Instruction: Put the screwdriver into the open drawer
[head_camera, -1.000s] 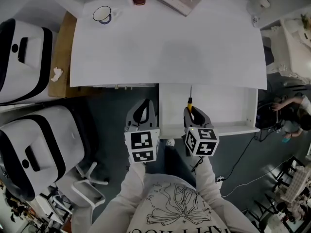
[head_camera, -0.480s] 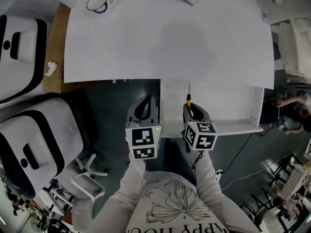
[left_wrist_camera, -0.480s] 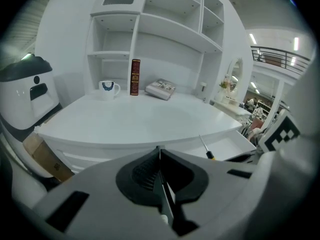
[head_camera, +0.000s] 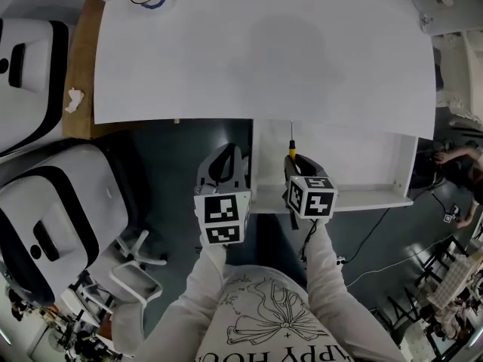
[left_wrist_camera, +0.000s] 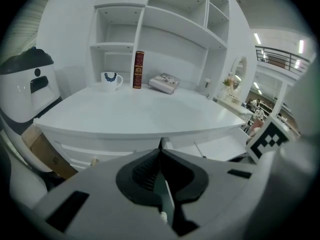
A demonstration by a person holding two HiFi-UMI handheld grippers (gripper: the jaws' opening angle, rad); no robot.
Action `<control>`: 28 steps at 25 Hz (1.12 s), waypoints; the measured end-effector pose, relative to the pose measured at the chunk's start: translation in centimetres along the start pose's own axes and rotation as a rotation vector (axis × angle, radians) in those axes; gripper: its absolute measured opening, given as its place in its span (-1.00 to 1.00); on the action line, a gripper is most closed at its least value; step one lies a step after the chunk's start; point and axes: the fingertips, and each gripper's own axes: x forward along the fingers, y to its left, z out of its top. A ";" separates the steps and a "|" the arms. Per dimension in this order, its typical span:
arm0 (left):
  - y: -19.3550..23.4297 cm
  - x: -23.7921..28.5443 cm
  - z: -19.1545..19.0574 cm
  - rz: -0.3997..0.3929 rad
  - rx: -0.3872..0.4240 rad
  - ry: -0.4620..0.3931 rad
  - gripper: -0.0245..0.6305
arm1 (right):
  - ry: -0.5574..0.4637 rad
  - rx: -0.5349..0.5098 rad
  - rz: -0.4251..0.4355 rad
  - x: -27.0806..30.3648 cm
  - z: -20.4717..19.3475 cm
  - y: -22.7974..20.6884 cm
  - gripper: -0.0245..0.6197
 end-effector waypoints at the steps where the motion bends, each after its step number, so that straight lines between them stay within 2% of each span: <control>1: 0.1 0.2 -0.2 0.001 -0.004 0.003 -0.90 | 0.013 0.002 -0.002 0.4 -0.2 -0.2 -0.70; 13: 0.5 1.3 -1.7 0.002 -0.028 0.039 -0.90 | 0.113 0.035 -0.041 3.4 -1.1 -2.0 -0.70; 21: 1.1 1.4 -2.0 0.007 -0.035 0.043 -0.90 | 0.110 0.042 -0.084 4.4 -0.7 -2.5 -0.70; 25: 1.2 1.2 -1.9 0.005 -0.036 0.038 -0.90 | 0.094 0.041 -0.079 4.3 -0.4 -2.4 -0.68; 28: 1.2 1.0 -1.6 0.003 -0.039 0.029 -0.90 | 0.065 0.045 -0.061 4.0 0.2 -2.2 -0.58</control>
